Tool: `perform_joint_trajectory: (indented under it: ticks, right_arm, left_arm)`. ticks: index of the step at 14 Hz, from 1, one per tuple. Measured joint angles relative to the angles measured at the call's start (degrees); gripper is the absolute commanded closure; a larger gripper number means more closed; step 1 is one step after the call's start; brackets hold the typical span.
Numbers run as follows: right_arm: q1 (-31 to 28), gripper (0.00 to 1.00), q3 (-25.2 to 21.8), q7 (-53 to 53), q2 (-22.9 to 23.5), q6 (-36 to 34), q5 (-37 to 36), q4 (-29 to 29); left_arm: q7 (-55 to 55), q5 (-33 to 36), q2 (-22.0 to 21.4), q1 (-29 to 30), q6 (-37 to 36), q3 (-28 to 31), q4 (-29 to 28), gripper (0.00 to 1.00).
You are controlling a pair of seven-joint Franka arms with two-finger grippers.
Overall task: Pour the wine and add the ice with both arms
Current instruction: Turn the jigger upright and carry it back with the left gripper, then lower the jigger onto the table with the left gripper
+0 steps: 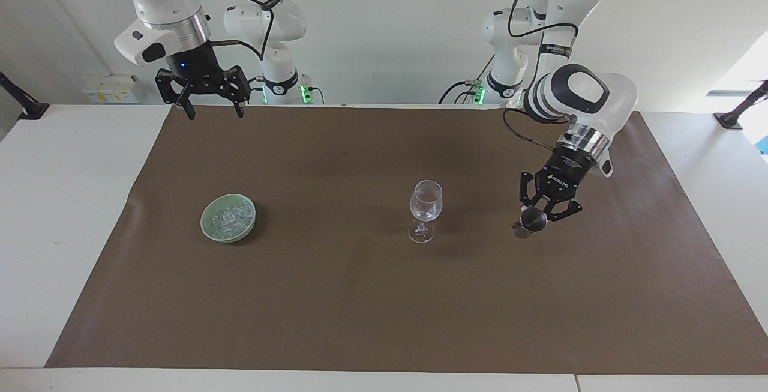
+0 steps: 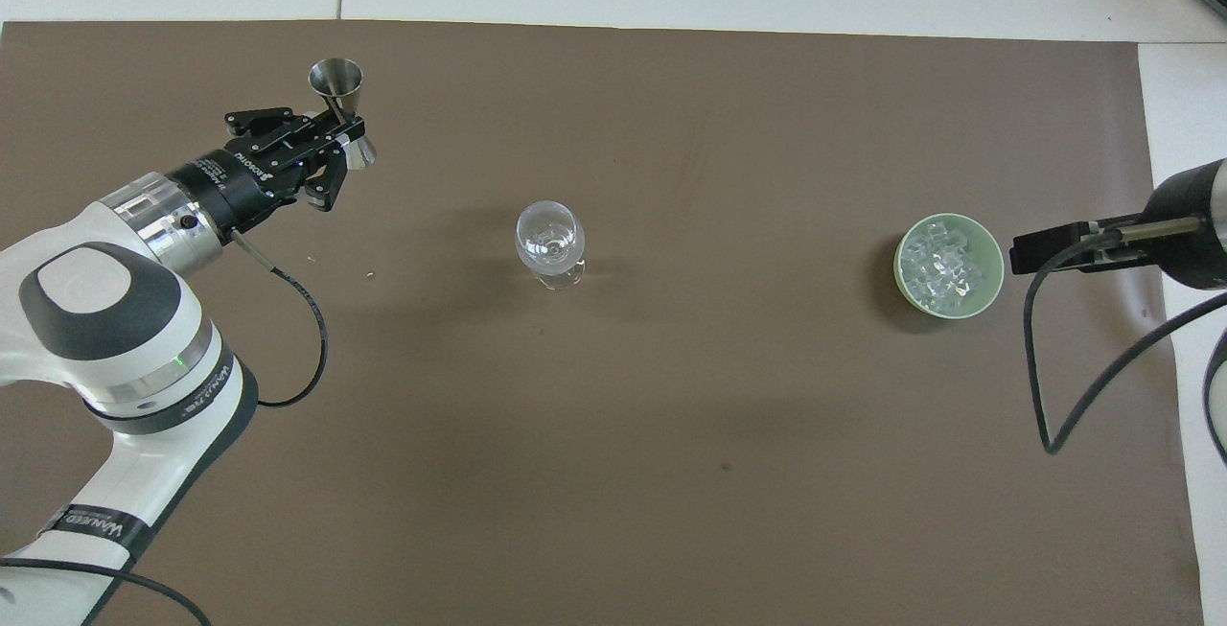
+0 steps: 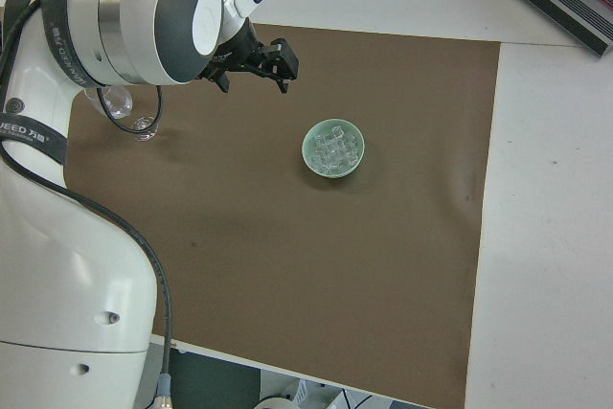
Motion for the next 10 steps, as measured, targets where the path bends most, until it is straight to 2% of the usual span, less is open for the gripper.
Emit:
perform_joint_trajectory:
  ticks: [8, 10]
  right_arm:
    - [0.0, 0.0, 0.0, 0.0, 0.0, 0.0, 0.0, 0.0]
    - [0.0, 0.0, 0.0, 0.0, 0.0, 0.0, 0.0, 0.0]
  left_arm:
    - [-0.7, 0.0, 0.7, 11.5, -11.6, 0.1, -3.8, 1.0]
    - [2.3, 0.0, 1.5, 13.8, -14.0, 0.1, -5.3, 1.0]
